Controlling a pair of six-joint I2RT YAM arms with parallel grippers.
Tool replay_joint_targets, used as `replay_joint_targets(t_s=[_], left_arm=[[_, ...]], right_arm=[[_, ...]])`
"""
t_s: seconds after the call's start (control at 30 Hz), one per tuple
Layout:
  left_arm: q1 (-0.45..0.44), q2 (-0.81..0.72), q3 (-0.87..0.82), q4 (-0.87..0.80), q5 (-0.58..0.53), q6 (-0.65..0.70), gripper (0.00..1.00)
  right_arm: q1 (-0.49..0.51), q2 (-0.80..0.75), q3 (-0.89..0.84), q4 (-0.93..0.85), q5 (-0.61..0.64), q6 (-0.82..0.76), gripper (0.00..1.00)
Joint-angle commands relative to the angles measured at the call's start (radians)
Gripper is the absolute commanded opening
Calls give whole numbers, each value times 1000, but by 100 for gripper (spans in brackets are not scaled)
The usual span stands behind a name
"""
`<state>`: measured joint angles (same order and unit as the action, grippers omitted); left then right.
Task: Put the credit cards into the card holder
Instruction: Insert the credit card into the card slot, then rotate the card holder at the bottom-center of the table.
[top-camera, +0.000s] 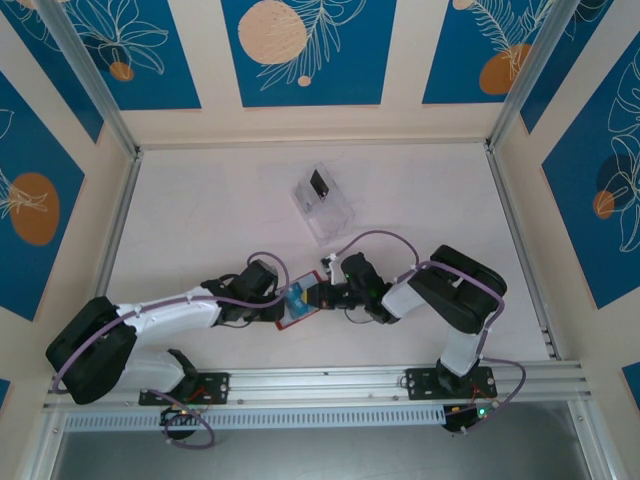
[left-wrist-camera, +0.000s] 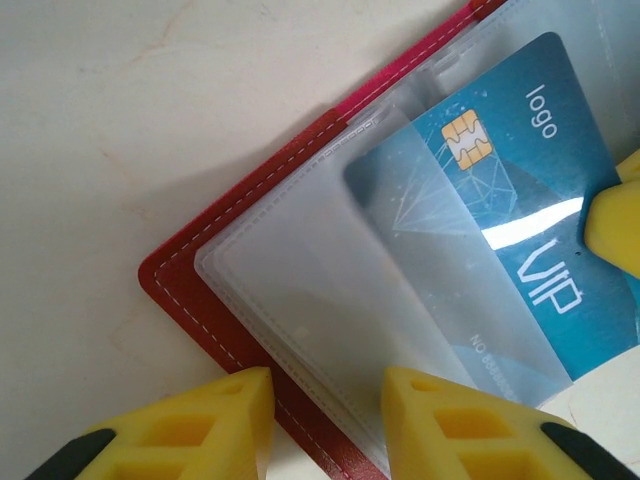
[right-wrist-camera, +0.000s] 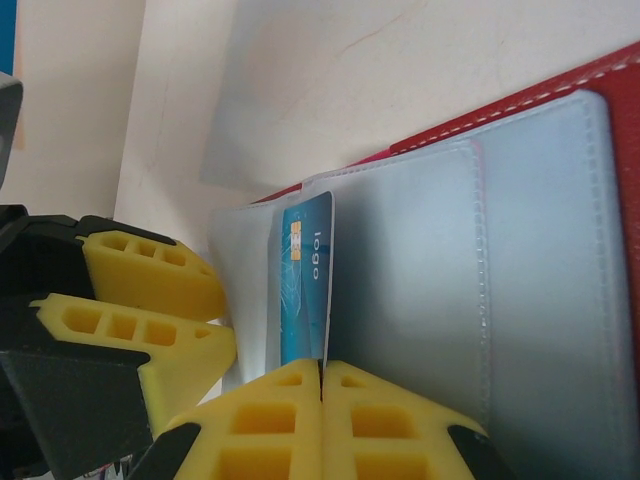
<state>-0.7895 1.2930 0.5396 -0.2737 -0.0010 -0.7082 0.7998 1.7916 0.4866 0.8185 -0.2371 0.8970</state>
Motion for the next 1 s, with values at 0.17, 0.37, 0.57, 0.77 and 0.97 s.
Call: replay_joint_targets(t_s=[0.17,0.37,0.57,0.77,0.97], left_arm=[[2,14,10,-26,-21,-9,34],[1,17,6,-13,-16,-8,33],[1,17,5,-11,-17,-7,34],[1,14,5,-6,-19,-5,34],[2,20,5,5,-18,-7,35]], right_arm=[[49,57,7,-146,-4,-20,0],[68,65,19,-158,-2,-15,0],[77,77,36,-177,-22,-17,0],[82,94,67,-217,-53,-28,0],[94,84,88,-267,-52,-38,1]])
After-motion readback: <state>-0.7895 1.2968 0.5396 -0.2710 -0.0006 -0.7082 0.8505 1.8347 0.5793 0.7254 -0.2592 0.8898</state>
